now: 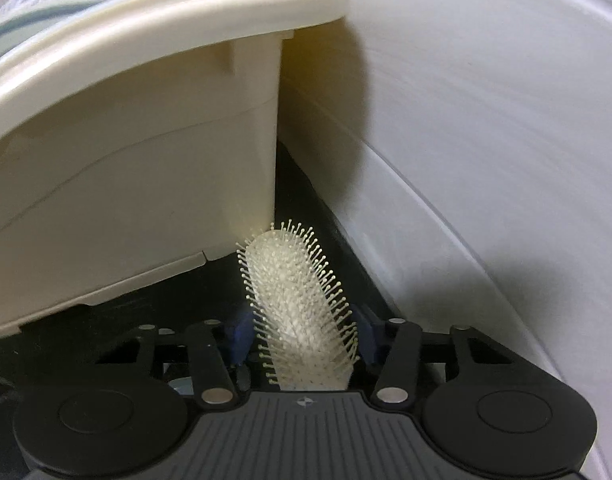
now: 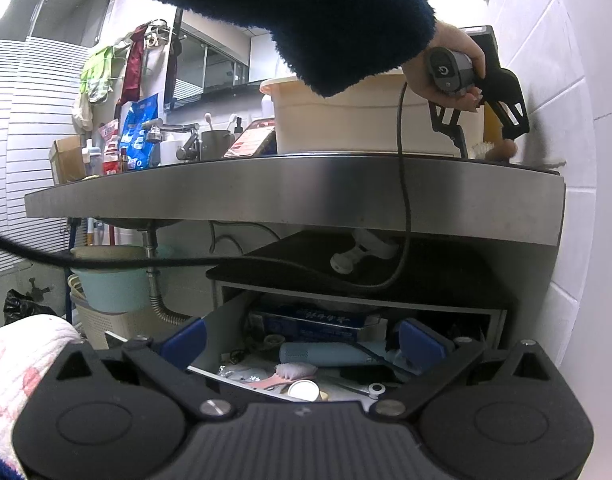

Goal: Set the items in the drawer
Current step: 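Grasp the orange-handled brush with the right tool while the left tool holds the hairbrush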

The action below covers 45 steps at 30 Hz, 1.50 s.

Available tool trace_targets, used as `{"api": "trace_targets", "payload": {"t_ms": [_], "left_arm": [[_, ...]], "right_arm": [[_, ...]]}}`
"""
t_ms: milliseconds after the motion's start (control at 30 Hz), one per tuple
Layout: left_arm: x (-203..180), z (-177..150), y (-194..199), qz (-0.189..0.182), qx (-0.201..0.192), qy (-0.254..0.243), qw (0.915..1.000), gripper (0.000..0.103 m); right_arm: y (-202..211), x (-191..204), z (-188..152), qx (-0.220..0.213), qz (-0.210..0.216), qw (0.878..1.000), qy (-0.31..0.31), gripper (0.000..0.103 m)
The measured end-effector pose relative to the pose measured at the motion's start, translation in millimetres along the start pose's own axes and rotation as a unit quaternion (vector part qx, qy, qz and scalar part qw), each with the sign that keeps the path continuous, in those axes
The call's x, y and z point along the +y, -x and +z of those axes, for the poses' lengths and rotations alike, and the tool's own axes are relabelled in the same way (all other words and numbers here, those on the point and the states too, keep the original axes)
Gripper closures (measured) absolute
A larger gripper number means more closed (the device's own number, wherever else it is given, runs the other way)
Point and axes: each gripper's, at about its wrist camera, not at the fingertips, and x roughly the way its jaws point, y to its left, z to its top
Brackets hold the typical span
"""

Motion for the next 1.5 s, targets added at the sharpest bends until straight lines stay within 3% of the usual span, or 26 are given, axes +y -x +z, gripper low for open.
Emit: {"api": "trace_targets", "payload": {"t_ms": [200,600,733,767,800,967,1233,1500], "left_arm": [[12,-9,17,0.000,0.019,-0.030,0.9994,0.056],[27,-3,26,0.019,0.032,0.017,0.9992,0.042],[30,1,30,0.026,0.035,0.033,0.9985,0.042],[31,1,31,0.026,0.034,0.033,0.9985,0.044],[31,2,34,0.027,0.032,0.033,0.9986,0.053],[41,2,46,0.011,0.026,0.047,0.9985,0.061],[50,-3,88,-0.004,-0.007,0.022,0.9997,0.064],[53,-27,154,-0.054,-0.038,-0.015,0.9977,0.065]], "right_arm": [[-3,1,0,0.005,0.000,1.000,0.005,0.000],[-10,9,1,0.021,0.003,0.999,0.030,0.000],[-14,15,-1,0.027,0.004,0.999,0.042,0.000],[-14,15,-1,0.028,0.004,0.999,0.044,0.000],[-14,16,-1,0.029,0.004,0.999,0.046,0.000],[-14,15,-2,0.029,0.004,0.999,0.044,0.000],[-16,18,-3,0.036,0.001,0.998,0.045,0.000],[-18,21,-3,0.044,-0.002,0.998,0.045,0.000]]}}
